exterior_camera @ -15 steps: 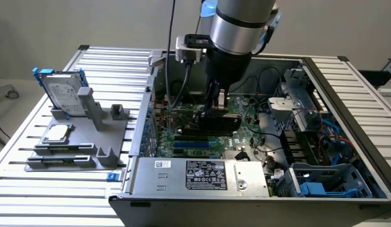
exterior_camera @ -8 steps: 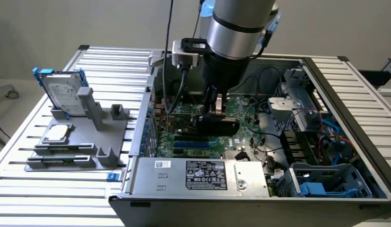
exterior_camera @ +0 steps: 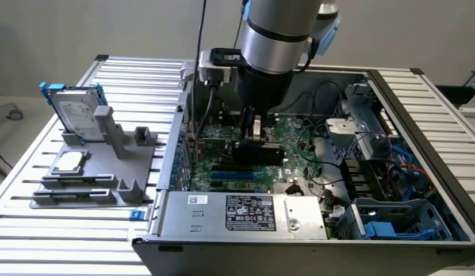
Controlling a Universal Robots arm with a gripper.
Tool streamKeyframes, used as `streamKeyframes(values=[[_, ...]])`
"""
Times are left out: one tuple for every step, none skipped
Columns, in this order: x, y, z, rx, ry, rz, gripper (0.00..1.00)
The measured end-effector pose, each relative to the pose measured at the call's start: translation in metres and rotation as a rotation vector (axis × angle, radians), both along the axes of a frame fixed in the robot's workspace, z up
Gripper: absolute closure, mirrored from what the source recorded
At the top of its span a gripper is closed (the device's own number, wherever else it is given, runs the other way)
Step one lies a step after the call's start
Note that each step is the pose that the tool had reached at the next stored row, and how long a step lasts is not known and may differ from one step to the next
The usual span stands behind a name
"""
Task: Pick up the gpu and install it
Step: 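Insert the gpu into the slot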
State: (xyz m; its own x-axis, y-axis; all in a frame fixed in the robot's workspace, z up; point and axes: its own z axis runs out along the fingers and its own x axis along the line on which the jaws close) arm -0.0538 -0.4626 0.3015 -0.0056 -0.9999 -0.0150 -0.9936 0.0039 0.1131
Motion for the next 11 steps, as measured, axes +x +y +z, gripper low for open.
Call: streamKeyframes(values=[[-0.0019,0.0,-0.0006,0.0001,-0.0008,0.0,0.73],[-0.003,0.0,-0.0012,0.0002,-0.0013,0.0,0.73],[-0.0041,0.0,-0.0018,0.0003,-0.0018,0.0,0.73],[-0.0048,0.0,-0.0024,0.0003,-0.0023,0.0,0.73],[-0.0054,0.0,-0.0027,0.0001,-0.0026,0.0,0.73],[-0.0059,0.0,-0.0031,-0.0001,-0.0028,0.0,0.73],[-0.0064,0.0,-0.0033,-0.0001,-0.003,0.0,0.73],[-0.0065,0.0,-0.0033,-0.0002,-0.0031,0.0,0.73],[-0.0066,0.0,-0.0034,-0.0001,-0.0031,0.0,0.73],[-0.0068,0.0,-0.0037,0.0001,-0.0032,0.0,0.73],[-0.007,0.0,-0.004,0.0003,-0.0033,0.0,0.73]])
